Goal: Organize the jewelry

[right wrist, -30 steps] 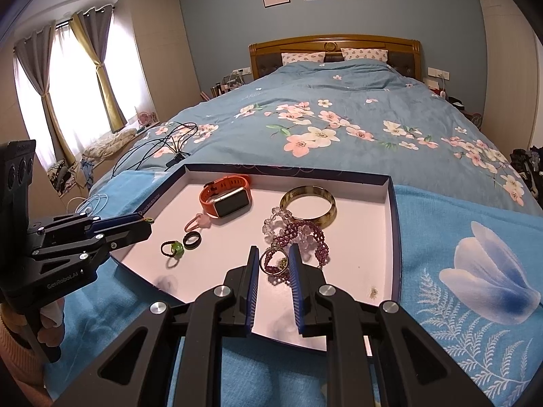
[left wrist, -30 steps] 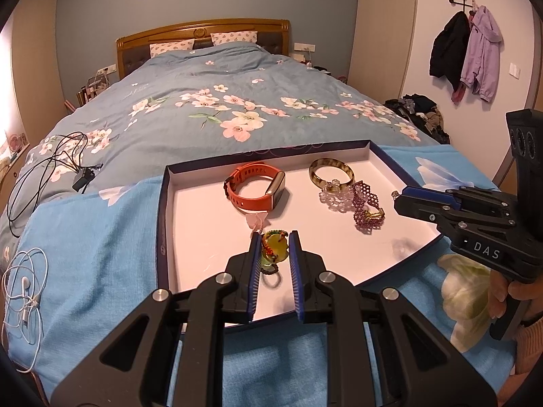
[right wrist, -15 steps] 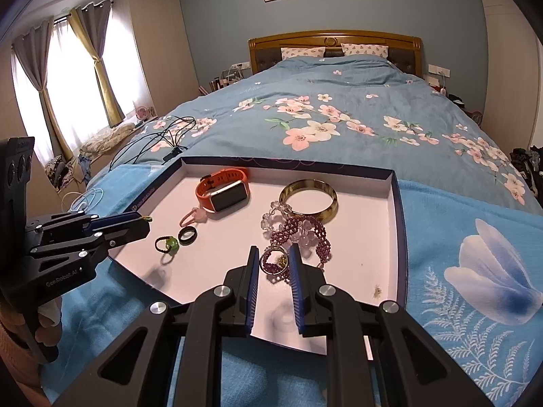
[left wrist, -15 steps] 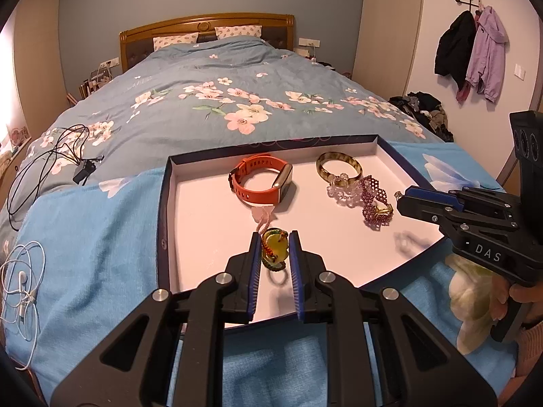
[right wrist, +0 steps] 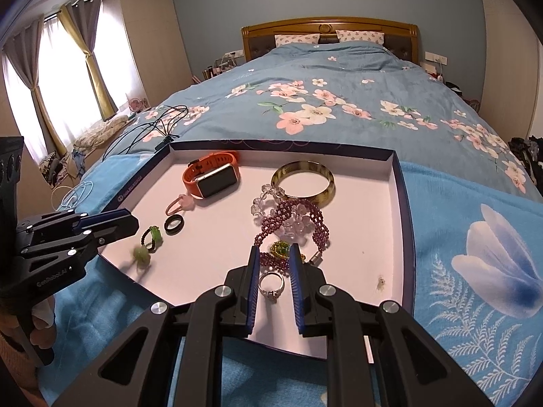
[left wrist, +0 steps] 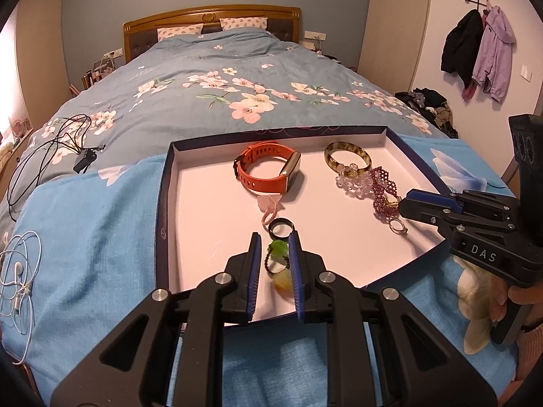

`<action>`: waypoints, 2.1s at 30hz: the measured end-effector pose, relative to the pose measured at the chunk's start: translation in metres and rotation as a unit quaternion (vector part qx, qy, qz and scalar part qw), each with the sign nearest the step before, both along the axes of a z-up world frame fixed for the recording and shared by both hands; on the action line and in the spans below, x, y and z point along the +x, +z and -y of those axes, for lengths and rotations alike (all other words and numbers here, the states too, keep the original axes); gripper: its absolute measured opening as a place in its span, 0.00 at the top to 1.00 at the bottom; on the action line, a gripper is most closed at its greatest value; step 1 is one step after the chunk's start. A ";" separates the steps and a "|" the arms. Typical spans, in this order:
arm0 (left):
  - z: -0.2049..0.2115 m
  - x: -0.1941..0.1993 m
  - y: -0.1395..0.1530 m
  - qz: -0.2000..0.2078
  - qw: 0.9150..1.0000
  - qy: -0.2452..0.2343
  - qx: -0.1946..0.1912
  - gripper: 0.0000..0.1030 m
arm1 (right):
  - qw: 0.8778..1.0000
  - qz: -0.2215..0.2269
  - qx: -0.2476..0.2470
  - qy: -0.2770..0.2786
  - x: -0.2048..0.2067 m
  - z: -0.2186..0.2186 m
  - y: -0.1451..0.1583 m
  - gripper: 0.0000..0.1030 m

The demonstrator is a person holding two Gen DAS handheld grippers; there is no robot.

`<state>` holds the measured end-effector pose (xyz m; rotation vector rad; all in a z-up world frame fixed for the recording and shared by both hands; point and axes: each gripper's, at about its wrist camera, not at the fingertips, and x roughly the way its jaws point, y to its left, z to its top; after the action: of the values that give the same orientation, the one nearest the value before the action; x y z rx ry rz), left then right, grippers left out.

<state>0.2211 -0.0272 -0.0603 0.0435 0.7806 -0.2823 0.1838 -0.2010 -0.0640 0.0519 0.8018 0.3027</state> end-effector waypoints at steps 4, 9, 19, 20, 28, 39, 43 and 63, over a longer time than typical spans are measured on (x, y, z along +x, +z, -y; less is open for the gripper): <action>-0.003 -0.005 0.005 0.008 1.000 0.003 -0.003 0.75 | 1.000 0.003 0.002 -0.005 -0.002 0.001 0.002 0.82; -0.010 -0.019 0.014 0.022 1.000 0.008 -0.009 0.60 | 1.000 0.016 0.007 -0.010 -0.011 0.005 0.010 0.73; -0.028 -0.075 0.041 0.109 0.993 0.036 -0.005 0.09 | 0.993 0.110 -0.019 -0.039 -0.065 0.009 0.042 0.20; -0.030 -0.083 0.043 0.122 0.992 0.042 -0.004 0.05 | 0.992 0.119 -0.019 -0.042 -0.071 0.010 0.044 0.15; -0.042 -0.140 0.055 0.189 0.979 0.076 -0.014 0.05 | 0.982 0.179 -0.020 -0.061 -0.122 0.006 0.048 0.07; -0.042 -0.202 0.068 0.264 0.960 0.096 -0.015 0.05 | 0.965 0.246 -0.041 -0.081 -0.166 -0.001 0.055 0.07; -0.039 -0.210 0.070 0.271 0.958 0.094 -0.020 0.05 | 0.964 0.250 -0.042 -0.084 -0.174 -0.002 0.056 0.07; -0.040 -0.229 0.072 0.292 0.949 0.113 -0.018 0.05 | 0.957 0.268 -0.058 -0.090 -0.183 -0.010 0.060 0.07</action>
<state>-0.0074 0.0125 0.0114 0.0011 0.1852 -0.0558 0.0005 -0.1912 -0.0044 -0.0664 0.2700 0.0856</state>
